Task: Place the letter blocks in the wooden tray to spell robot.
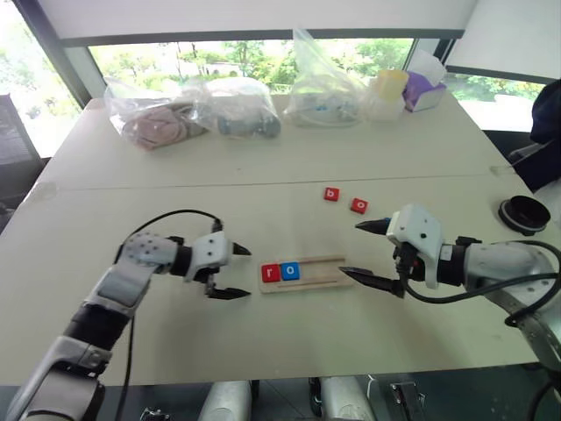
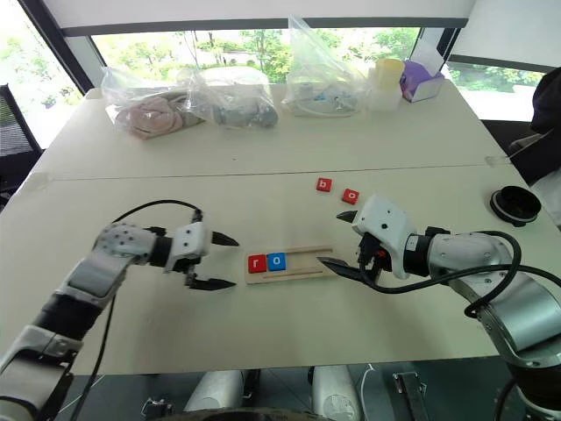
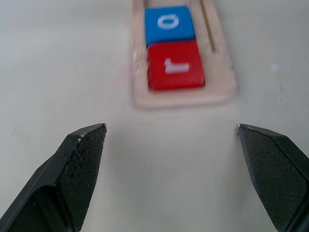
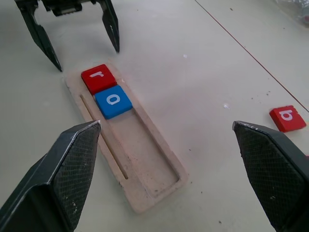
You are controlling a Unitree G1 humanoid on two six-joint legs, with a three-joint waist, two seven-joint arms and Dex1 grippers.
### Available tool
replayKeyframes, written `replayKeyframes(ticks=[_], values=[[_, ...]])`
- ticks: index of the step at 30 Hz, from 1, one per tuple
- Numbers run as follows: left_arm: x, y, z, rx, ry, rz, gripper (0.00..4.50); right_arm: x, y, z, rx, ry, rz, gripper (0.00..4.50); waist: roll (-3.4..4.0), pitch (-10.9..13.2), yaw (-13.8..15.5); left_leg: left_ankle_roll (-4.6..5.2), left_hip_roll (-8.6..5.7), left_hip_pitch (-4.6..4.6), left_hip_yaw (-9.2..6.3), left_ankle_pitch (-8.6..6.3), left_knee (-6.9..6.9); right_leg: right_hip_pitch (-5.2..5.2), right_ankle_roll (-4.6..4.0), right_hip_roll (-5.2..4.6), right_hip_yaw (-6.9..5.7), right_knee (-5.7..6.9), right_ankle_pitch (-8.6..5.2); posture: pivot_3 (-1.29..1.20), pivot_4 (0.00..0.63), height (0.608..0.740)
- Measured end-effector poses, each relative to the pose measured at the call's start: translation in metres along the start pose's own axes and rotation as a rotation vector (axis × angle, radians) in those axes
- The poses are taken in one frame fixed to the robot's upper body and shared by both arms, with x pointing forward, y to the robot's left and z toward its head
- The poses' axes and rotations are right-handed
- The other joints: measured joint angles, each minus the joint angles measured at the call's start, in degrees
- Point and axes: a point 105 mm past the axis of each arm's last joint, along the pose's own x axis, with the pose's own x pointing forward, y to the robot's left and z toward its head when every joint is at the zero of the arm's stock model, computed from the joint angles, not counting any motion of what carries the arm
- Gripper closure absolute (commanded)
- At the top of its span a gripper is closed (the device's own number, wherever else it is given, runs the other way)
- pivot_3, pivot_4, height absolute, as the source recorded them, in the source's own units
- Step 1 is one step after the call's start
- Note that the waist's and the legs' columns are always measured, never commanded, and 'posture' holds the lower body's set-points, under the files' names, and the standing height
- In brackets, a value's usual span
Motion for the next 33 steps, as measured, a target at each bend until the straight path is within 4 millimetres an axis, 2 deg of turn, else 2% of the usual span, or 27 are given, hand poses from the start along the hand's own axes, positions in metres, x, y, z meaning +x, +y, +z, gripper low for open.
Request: replayKeyframes(ticks=[4, 7, 10, 12, 18, 22, 26, 33], values=[[-0.02, -0.003, -0.013, -0.059, -0.008, 0.045, 0.04, 0.009, -0.005, 0.003, 0.002, -0.027, 0.003, 0.0, 0.03, 0.0, 0.1, 0.0, 0.12, 0.01, 0.05, 0.0, -0.04, -0.04, -0.06, 0.07, 0.0, 0.0, 0.03, 0.0, 0.15, 0.74], [-0.029, -0.003, -0.016, -0.129, -0.046, 0.099, 0.04, 0.022, -0.024, 0.007, -0.007, -0.035, -0.073, 0.0, 0.01, 0.0, 0.2, -0.01, 0.14, -0.04, 0.08, 0.0, -0.04, -0.11, -0.14, 0.08, 0.0, 0.0, 0.08, 0.0, 0.15, 0.74], [-0.035, 0.014, 0.004, -0.209, -0.166, 0.218, 0.04, 0.04, -0.055, 0.005, 0.07, -0.032, -0.208, 0.0, -0.02, 0.1, 0.5, -0.02, 0.11, -0.27, 0.04, 0.01, 0.12, -0.3, -0.09, 0.1, -0.01, 0.09, 0.15, 0.0, 0.15, 0.74], [-0.041, 0.024, 0.019, -0.215, -0.22, 0.276, 0.04, 0.054, -0.066, 0.007, 0.124, -0.031, -0.26, 0.0, -0.03, 0.1, 0.4, -0.03, 0.07, -0.33, 0.08, 0.02, 0.13, -0.38, 0.02, 0.07, 0.01, 0.14, 0.24, 0.0, 0.15, 0.74], [-0.048, 0.03, 0.045, -0.185, -0.282, 0.34, 0.04, 0.094, -0.107, 0.01, 0.373, 0.022, -0.522, 0.0, -0.03, 0.1, 0.0, -0.29, 0.08, -0.33, 0.27, 0.17, -0.25, -0.84, 0.01, 0.08, 0.2, 0.45, 0.28, 0.0, 0.15, 0.74], [-0.045, 0.03, 0.045, -0.201, -0.294, 0.372, 0.04, 0.115, -0.113, 0.016, 0.541, 0.042, -0.638, 0.0, -0.01, 0.0, 0.0, -0.36, 0.1, -0.32, 0.23, 0.21, -0.36, -1.06, -0.06, 0.14, 0.2, 0.83, 0.26, 0.0, 0.15, 0.74], [-0.042, 0.027, 0.041, -0.221, -0.295, 0.385, 0.04, 0.13, -0.11, 0.012, 0.692, 0.074, -0.723, 0.0, 0.0, 0.1, 0.0, -0.39, 0.1, -0.32, 0.25, 0.23, -0.32, -1.05, -0.13, 0.15, 0.2, 0.83, 0.31, 0.0, 0.15, 0.74], [-0.042, 0.025, 0.036, -0.232, -0.29, 0.397, 0.04, 0.148, -0.107, 0.015, 0.772, 0.129, -0.81, 0.0, 0.02, 0.1, -0.2, -0.4, 0.1, -0.3, 0.39, 0.25, -0.31, -1.05, -0.14, 0.19, 0.18, 0.86, 0.32, 0.0, 0.15, 0.74]])
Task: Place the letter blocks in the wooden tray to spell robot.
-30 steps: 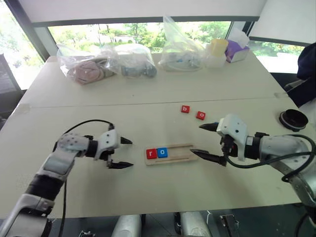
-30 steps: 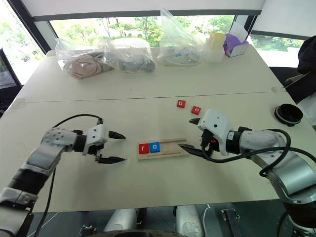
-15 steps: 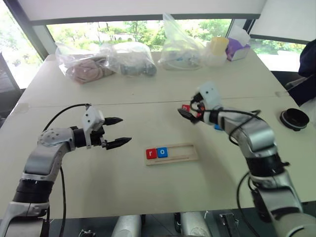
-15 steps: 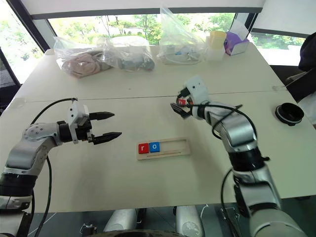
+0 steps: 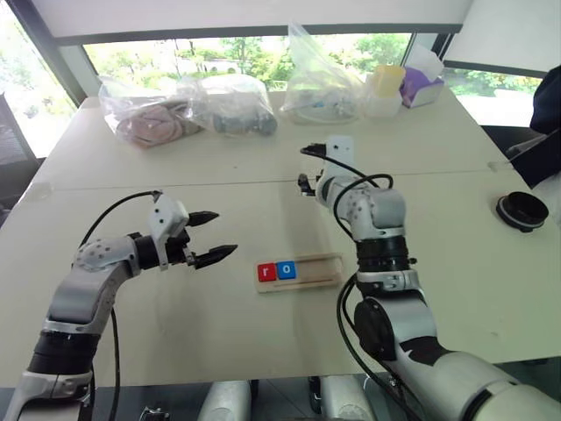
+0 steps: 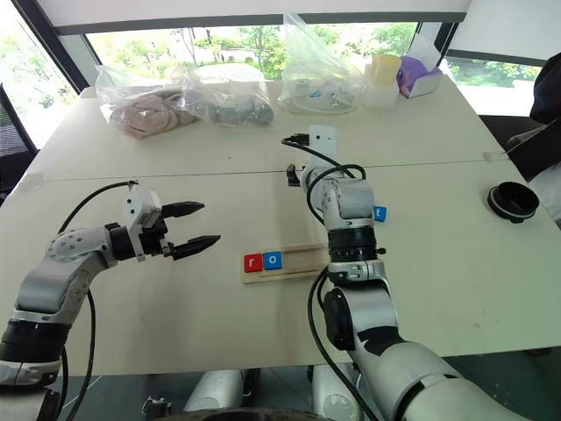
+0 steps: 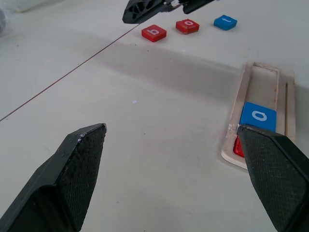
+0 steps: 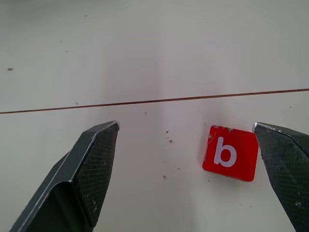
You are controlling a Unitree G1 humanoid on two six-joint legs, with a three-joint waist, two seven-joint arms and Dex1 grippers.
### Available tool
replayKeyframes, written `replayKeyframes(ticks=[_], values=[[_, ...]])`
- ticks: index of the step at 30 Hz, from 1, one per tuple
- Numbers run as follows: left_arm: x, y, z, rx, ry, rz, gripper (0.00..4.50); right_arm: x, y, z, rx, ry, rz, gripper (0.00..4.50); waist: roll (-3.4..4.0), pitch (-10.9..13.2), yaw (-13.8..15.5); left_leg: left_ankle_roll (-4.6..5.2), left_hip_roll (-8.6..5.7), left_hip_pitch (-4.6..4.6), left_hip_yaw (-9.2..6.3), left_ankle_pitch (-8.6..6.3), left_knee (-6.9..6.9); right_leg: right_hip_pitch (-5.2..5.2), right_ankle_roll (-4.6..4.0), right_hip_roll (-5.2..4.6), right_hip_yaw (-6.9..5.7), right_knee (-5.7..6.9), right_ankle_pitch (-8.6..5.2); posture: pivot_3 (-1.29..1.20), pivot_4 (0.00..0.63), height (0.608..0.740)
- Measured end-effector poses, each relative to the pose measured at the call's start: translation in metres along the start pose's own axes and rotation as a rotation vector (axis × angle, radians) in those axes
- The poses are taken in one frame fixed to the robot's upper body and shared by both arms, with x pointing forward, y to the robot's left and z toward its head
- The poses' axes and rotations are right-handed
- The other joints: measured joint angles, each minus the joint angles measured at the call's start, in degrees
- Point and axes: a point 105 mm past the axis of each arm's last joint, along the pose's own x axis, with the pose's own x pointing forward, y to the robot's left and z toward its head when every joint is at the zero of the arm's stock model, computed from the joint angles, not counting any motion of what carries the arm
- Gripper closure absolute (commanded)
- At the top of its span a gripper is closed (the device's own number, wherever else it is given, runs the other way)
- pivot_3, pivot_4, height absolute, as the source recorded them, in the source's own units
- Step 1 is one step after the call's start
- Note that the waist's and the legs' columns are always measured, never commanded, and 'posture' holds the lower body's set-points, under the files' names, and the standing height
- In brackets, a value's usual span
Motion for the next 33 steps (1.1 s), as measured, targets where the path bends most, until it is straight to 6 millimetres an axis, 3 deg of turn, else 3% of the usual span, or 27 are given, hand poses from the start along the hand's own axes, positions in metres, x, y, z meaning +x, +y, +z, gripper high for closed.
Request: replayKeyframes(ticks=[6, 15, 20, 33], values=[[-0.006, 0.001, 0.005, 0.012, -0.017, 0.003, 0.04, 0.009, -0.001, -0.01, 0.007, 0.03, -0.061, 0.0, 0.0, 0.0, -0.2, 0.0, 0.01, 0.0, 0.04, 0.0, -0.02, 0.0, 0.0, 0.01, 0.0, 0.0, 0.0, 0.0, 0.15, 0.74], [-0.009, -0.016, 0.029, 0.105, -0.039, -0.126, 0.04, 0.017, 0.004, -0.027, 0.033, 0.095, -0.072, 0.0, 0.02, 0.0, -1.6, 0.01, 0.06, 0.05, 0.04, 0.0, -0.03, 0.02, -0.01, 0.1, 0.01, 0.03, 0.0, 0.0, 0.15, 0.74], [-0.008, -0.013, 0.038, 0.132, -0.053, -0.12, 0.04, 0.017, 0.004, -0.027, 0.04, 0.097, -0.084, 0.0, 0.01, 0.0, -1.5, 0.01, 0.15, 0.06, 0.0, 0.0, -0.02, 0.04, -0.07, 0.31, 0.03, 0.01, 0.01, 0.0, 0.15, 0.74], [-0.003, -0.012, 0.038, 0.113, -0.074, -0.098, 0.04, 0.017, 0.001, -0.023, 0.008, 0.083, -0.068, 0.0, 0.02, 0.0, -1.5, 0.01, 0.27, 0.06, 0.0, 0.0, -0.03, 0.04, -0.13, 0.44, 0.05, -0.01, 0.03, 0.0, 0.15, 0.74]])
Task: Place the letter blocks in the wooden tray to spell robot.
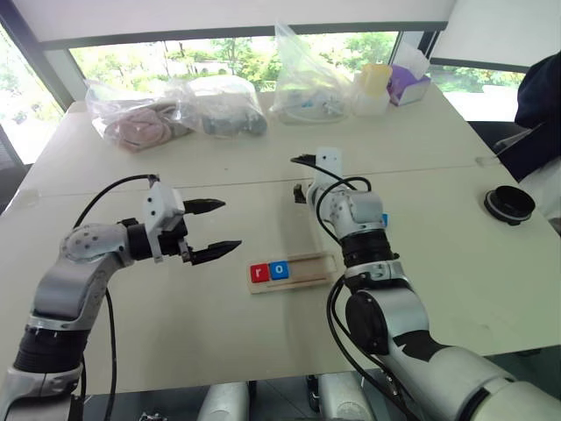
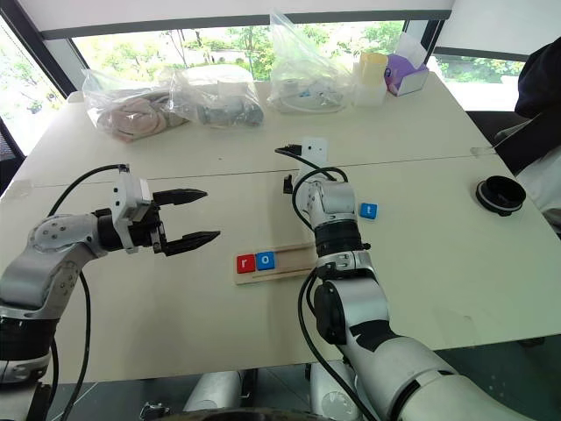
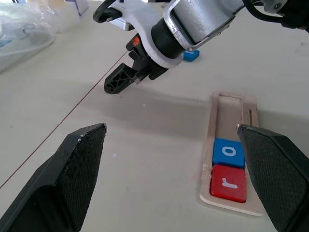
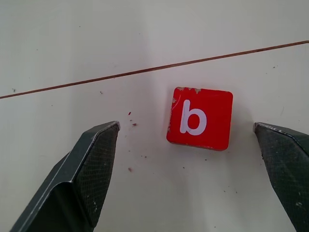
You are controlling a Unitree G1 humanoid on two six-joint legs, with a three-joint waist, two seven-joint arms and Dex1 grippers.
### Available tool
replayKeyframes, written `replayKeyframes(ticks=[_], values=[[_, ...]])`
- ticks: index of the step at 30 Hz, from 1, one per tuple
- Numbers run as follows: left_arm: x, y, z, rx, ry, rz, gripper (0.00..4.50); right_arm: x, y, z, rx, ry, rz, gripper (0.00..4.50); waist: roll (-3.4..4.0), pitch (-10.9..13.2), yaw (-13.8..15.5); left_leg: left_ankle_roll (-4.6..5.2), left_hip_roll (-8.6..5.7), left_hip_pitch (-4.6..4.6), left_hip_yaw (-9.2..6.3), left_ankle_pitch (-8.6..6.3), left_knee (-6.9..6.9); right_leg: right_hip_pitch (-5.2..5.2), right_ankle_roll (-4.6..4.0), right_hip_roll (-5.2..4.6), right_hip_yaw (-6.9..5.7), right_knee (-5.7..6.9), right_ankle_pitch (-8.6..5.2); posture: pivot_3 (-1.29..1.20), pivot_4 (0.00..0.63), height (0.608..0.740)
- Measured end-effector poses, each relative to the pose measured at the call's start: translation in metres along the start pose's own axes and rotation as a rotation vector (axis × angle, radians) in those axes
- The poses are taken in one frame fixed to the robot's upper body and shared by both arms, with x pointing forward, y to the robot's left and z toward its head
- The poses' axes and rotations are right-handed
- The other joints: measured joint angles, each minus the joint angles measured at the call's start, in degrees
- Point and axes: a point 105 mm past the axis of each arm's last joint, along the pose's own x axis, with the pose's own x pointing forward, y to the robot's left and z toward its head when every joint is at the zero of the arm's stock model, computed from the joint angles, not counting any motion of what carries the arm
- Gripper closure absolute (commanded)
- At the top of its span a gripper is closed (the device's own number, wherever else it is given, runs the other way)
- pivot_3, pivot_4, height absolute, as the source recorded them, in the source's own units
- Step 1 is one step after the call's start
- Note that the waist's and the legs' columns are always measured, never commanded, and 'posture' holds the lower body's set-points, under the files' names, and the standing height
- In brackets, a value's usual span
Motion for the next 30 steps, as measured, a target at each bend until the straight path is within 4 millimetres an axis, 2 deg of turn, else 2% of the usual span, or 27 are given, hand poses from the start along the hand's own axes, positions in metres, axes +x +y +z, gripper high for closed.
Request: replayKeyframes(ticks=[4, 5, 7, 11, 12, 19, 21, 26, 27, 30], values=[[0.0, 0.001, -0.002, -0.005, 0.001, 0.011, 0.04, 0.002, -0.001, -0.001, 0.008, 0.0, 0.0, 0.0, 0.0, 0.0, 0.0, 0.0, 0.04, 0.0, 0.0, 0.0, 0.0, 0.0, -0.05, 0.1, 0.04, -0.02, 0.03, 0.0, 0.15, 0.74], [0.001, 0.002, -0.002, -0.008, 0.001, 0.015, 0.01, 0.003, -0.001, -0.001, 0.01, 0.0, 0.001, 0.25, 0.0, 0.0, 0.0, 0.0, 0.06, 0.0, 0.0, 0.0, 0.01, 0.0, -0.07, 0.13, 0.04, -0.02, 0.04, 0.0, 0.15, 0.74], [0.001, 0.002, -0.003, -0.013, -0.002, 0.022, 0.0, 0.004, -0.001, -0.001, 0.017, -0.002, 0.0, 0.83, 0.0, 0.0, 0.0, 0.0, 0.11, 0.0, 0.0, 0.0, 0.02, 0.0, -0.13, 0.2, 0.04, -0.03, 0.08, 0.0, 0.15, 0.74], [0.002, 0.003, -0.003, -0.015, -0.005, 0.028, 0.0, 0.006, -0.003, -0.001, 0.027, -0.001, -0.011, 2.92, 0.0, 0.0, -0.1, 0.0, 0.2, 0.04, 0.01, 0.0, 0.02, -0.01, -0.25, 0.32, 0.05, -0.03, 0.13, 0.0, 0.15, 0.74], [0.002, 0.003, -0.003, -0.017, -0.007, 0.028, 0.0, 0.007, -0.003, -0.001, 0.028, -0.001, -0.011, 3.32, 0.0, 0.0, -0.1, 0.0, 0.21, 0.05, 0.01, 0.0, 0.01, -0.01, -0.28, 0.35, 0.05, -0.03, 0.13, 0.0, 0.15, 0.74], [0.003, 0.002, -0.004, -0.02, -0.007, 0.025, 0.0, 0.007, 0.001, 0.003, -0.017, -0.021, 0.007, 3.37, 0.02, 0.0, -0.6, 0.0, 0.25, 0.05, 0.01, 0.0, 0.0, -0.01, -0.32, 0.38, 0.05, -0.03, 0.14, 0.0, 0.15, 0.74], [0.005, 0.001, -0.004, -0.022, -0.009, 0.019, 0.0, 0.002, -0.004, 0.008, -0.057, -0.044, 0.019, 3.37, 0.03, 0.0, -0.4, 0.0, 0.25, 0.02, -0.02, 0.0, 0.0, -0.02, -0.32, 0.37, 0.05, -0.04, 0.13, 0.0, 0.15, 0.74], [0.011, -0.004, -0.007, -0.037, -0.011, -0.008, 0.0, -0.039, -0.039, 0.028, -0.122, -0.102, 0.081, 3.37, 0.04, 0.0, 0.4, 0.01, 0.23, -0.06, -0.05, 0.0, 0.02, -0.03, -0.3, 0.3, 0.04, -0.11, 0.13, 0.0, 0.15, 0.74], [0.012, -0.004, -0.007, -0.039, -0.012, -0.013, 0.0, -0.055, -0.047, 0.03, -0.147, -0.104, 0.106, 3.37, 0.04, 0.0, 0.5, 0.01, 0.23, -0.06, -0.06, 0.0, 0.0, -0.02, -0.3, 0.3, 0.03, -0.12, 0.12, 0.0, 0.15, 0.74], [0.013, -0.005, -0.011, -0.048, -0.009, -0.031, 0.0, -0.088, -0.073, 0.013, -0.192, -0.062, 0.135, 3.37, 0.01, 0.0, 0.5, 0.02, 0.24, -0.04, -0.1, -0.01, 0.0, -0.01, -0.33, 0.32, -0.02, -0.12, 0.09, 0.0, 0.15, 0.74]])
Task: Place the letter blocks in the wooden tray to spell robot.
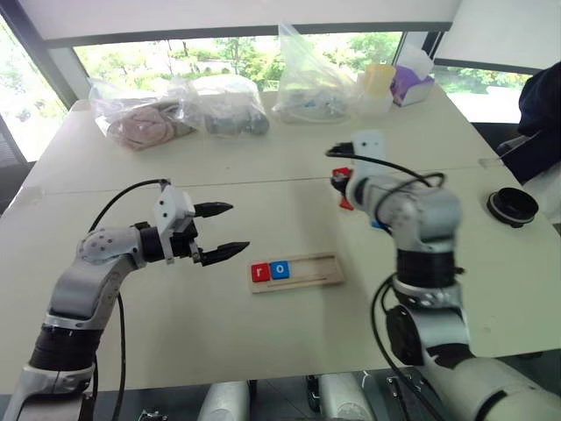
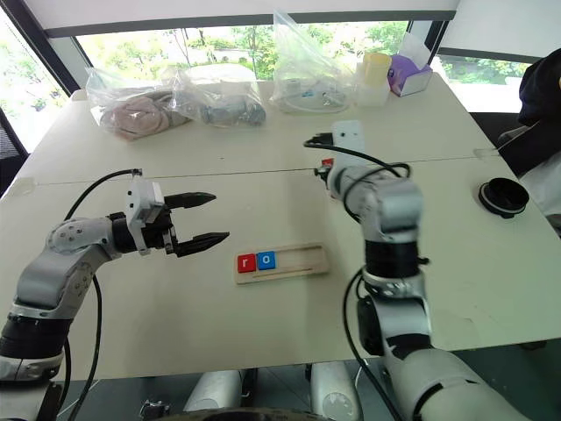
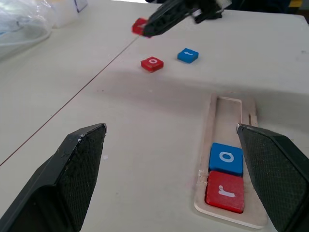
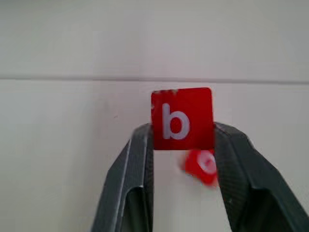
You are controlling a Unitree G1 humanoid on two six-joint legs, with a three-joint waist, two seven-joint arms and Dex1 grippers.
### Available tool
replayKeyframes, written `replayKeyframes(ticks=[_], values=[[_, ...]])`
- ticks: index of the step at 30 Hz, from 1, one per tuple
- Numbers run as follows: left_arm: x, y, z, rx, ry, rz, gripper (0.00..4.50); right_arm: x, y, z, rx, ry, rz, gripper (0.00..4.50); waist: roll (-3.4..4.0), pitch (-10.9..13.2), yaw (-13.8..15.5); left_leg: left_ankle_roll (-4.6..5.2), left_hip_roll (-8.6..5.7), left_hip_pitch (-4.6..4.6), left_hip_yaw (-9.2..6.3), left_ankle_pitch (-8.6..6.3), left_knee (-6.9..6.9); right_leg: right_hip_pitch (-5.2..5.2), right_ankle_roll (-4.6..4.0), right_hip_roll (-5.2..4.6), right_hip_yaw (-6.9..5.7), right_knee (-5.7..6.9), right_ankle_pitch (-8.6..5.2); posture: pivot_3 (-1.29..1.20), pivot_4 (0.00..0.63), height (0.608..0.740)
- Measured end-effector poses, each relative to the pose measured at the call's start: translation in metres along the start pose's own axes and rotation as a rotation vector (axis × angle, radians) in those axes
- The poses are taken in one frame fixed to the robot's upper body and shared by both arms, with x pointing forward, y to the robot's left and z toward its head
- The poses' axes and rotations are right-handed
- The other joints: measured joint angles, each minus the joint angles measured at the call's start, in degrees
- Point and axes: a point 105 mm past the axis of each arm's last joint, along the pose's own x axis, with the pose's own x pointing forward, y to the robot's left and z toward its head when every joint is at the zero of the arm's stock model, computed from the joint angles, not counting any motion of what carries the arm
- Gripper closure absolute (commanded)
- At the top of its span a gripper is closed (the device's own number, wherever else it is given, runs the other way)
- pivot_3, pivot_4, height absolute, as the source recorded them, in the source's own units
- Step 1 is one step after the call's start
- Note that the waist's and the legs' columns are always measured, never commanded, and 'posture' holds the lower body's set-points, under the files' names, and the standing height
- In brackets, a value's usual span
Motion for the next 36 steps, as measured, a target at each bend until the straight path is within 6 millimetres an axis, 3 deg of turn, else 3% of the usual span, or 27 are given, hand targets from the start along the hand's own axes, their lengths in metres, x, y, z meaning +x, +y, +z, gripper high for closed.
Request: replayKeyframes(ticks=[5, 9, 15, 20, 29, 34, 36], values=[[0.005, -0.008, -0.002, 0.011, 0.006, -0.095, 0.0, -0.043, -0.04, -0.058, -0.042, 0.077, -0.009, 3.37, 0.01, 0.0, 0.2, 0.0, 0.01, 0.0, 0.04, 0.0, 0.05, 0.06, 0.0, -0.01, -0.01, -0.04, -0.28, 0.0, 0.15, 0.74], [0.012, -0.015, 0.002, 0.039, -0.004, -0.183, 0.0, -0.069, -0.037, -0.079, -0.053, 0.072, 0.03, 3.37, 0.0, 0.0, -0.3, 0.01, 0.1, 0.08, 0.16, 0.0, 0.05, 0.07, 0.03, 0.04, 0.03, -0.02, -0.31, 0.0, 0.15, 0.74], [0.017, -0.02, 0.002, 0.065, 0.001, -0.258, 0.0, -0.079, -0.03, -0.116, 0.032, 0.148, -0.003, 3.37, 0.0, 0.0, 0.1, 0.01, 0.11, 0.04, 0.11, 0.0, 0.11, 0.09, 0.01, 0.06, 0.03, -0.03, -0.32, 0.0, 0.15, 0.74], [0.019, -0.015, 0.005, 0.084, 0.001, -0.255, 0.0, -0.078, -0.028, -0.125, 0.082, 0.167, -0.058, 3.37, 0.0, 0.0, 0.1, 0.01, 0.12, 0.03, 0.11, 0.0, 0.11, 0.09, 0.0, 0.04, 0.05, -0.06, -0.33, 0.0, 0.15, 0.74], [0.02, -0.014, 0.004, 0.084, 0.004, -0.239, 0.0, -0.067, -0.037, -0.114, 0.109, 0.171, -0.114, 3.37, 0.0, 0.0, 0.1, 0.01, 0.12, 0.03, 0.1, 0.0, 0.08, 0.09, 0.0, 0.05, 0.05, -0.09, -0.33, 0.0, 0.15, 0.74], [0.021, -0.014, 0.002, 0.077, 0.003, -0.222, 0.0, -0.063, -0.041, -0.109, 0.081, 0.192, -0.095, 0.79, 0.0, 0.0, 0.2, 0.01, 0.11, 0.01, 0.1, 0.0, 0.09, 0.09, 0.0, 0.04, 0.05, -0.11, -0.34, 0.0, 0.15, 0.74], [0.022, -0.014, 0.002, 0.076, -0.001, -0.219, 0.0, -0.064, -0.044, -0.106, 0.026, 0.218, -0.052, 0.02, 0.03, 0.0, 0.2, 0.01, 0.11, 0.0, 0.12, 0.0, 0.1, 0.09, 0.0, 0.02, 0.05, -0.12, -0.34, 0.0, 0.15, 0.74]])
